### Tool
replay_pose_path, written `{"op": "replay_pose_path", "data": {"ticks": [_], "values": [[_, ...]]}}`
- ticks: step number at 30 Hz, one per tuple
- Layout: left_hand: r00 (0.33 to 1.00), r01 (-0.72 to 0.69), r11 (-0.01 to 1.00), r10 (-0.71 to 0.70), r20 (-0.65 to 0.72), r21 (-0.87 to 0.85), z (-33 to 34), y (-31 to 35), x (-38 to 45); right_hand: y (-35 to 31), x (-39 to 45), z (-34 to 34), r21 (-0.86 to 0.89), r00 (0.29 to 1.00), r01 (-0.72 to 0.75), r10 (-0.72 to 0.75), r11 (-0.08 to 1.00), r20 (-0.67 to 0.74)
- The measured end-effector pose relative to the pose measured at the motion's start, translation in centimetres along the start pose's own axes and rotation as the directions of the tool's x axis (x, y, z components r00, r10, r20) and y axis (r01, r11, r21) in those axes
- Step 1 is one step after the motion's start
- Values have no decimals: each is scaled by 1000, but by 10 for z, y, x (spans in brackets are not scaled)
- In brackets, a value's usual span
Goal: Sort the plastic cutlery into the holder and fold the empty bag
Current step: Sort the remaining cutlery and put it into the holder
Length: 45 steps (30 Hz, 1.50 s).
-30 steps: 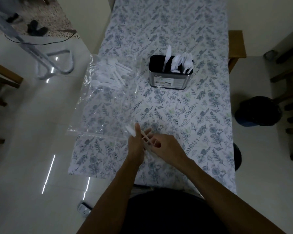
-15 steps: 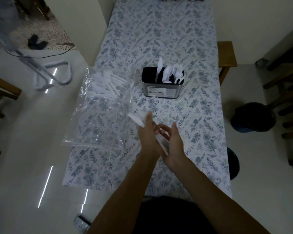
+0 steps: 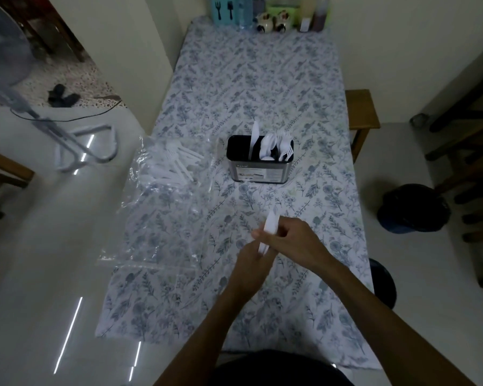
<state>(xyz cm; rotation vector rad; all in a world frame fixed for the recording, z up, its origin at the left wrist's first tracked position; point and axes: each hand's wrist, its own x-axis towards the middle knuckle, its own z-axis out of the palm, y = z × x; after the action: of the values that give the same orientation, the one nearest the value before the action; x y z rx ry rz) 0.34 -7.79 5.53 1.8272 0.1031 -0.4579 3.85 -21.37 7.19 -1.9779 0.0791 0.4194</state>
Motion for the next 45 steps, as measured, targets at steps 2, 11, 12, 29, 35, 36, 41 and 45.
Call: {"op": "replay_pose_path", "data": {"ticks": [2,11,12,29,35,36,41,45], "values": [[1000,-9,1000,9,6,2,-4,-1,3,-4,4,-5,-66,1000,8,-6,998,26],[997,-81,971,78,22,226,-18,-16,19,-34,20,-14,-255,966,254,-228,933,125],[996,-93,971,89,28,220,-17,-16,19,-33,18,-10,-292,959,264,-216,919,185],[981,-181,984,180,67,-1,-4,-6,31,-24,7,-17,11,993,52,-53,999,105],[947,-321,947,320,-42,-25,-46,70,96,-105,70,-61,-242,962,268,-271,933,21],[937,-347,937,346,-42,-34,-57,86,108,-122,85,-70,-284,945,310,-327,908,-16],[901,-412,876,432,-31,251,-120,126,169,-166,164,-95,-370,890,373,-440,851,-116],[927,-349,866,374,0,357,-142,125,206,-155,203,-85,-429,894,364,-439,826,-86]]}}
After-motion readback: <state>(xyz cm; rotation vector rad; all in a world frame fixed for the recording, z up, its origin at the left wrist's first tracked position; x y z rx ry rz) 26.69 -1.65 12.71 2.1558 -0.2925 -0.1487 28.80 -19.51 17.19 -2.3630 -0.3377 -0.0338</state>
